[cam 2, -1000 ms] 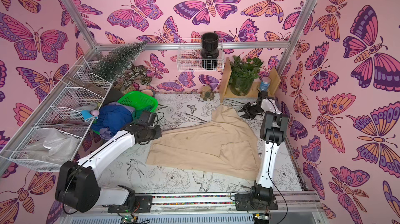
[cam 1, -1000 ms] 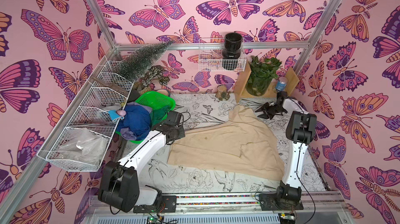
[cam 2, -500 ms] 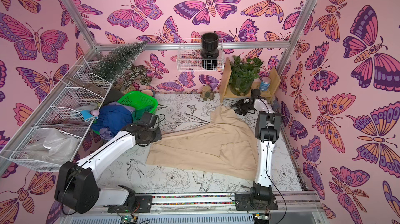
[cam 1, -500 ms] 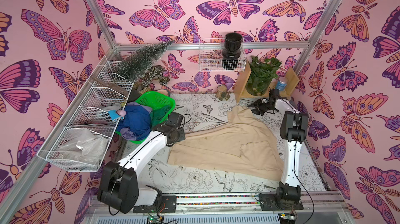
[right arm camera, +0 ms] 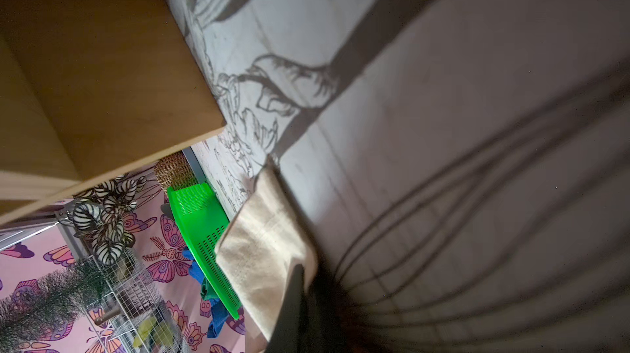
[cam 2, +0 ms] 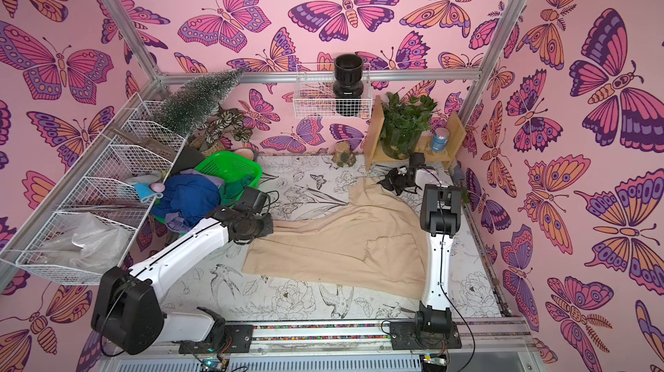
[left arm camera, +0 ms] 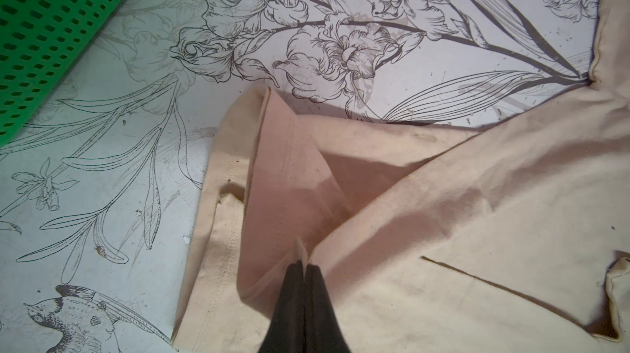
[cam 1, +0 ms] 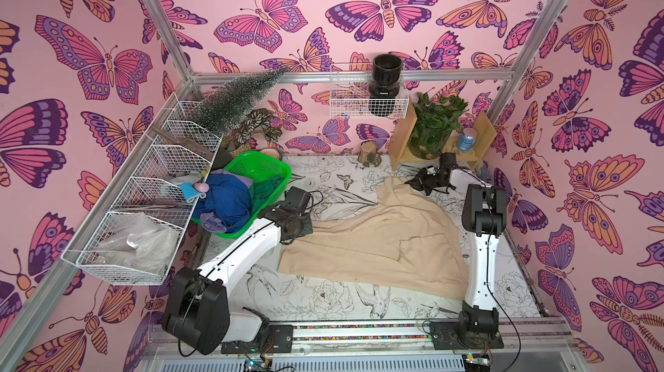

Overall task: Fold and stack t-shirts
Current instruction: Fold the T-shirt.

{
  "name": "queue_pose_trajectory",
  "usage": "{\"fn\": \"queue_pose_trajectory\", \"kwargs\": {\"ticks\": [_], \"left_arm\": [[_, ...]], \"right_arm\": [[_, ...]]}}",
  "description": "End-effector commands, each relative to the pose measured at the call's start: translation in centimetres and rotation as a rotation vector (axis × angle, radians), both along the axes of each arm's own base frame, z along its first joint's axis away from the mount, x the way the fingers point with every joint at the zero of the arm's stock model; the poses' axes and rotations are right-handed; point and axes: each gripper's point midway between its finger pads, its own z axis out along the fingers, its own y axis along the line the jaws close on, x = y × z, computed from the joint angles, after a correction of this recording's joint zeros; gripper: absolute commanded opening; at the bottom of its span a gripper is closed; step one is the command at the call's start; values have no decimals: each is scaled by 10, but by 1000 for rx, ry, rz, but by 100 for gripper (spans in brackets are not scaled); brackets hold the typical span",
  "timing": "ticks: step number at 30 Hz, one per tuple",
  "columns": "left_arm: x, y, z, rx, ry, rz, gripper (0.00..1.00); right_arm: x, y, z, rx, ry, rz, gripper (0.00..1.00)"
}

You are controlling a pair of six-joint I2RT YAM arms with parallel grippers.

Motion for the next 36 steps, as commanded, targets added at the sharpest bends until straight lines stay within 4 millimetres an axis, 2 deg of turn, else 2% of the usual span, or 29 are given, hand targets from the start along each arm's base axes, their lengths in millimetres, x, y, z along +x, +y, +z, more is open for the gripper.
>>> {"fn": "queue_pose_trajectory", "kwargs": {"ticks": [1,12,17,21,27,32,36], "left_arm": [[-1,-1,-1,13,13,6,0],[1,-23,-14,-22,39,-42,0],[2,-27,-21,-17,49,-57,0],[10,-22,-16,29,30,-64,0],[34,-18,5,37,-18,-76,0],[48,-15,15,22,-36,-79,0],[54,-3,22,26,-48,-72,0]], "right_arm": [[-15,2,-4,-38,27,11,0],[-49,-5,59,-137,-84,124,0],[-65,-27,89,-258,-150,117,0],[-77,-48,115,-383,-198,82,0],[-108,-62,128,-476,-187,51,0],[-144,-73,129,-544,-148,-3,0],[-177,-84,140,-606,-155,-65,0]]}}
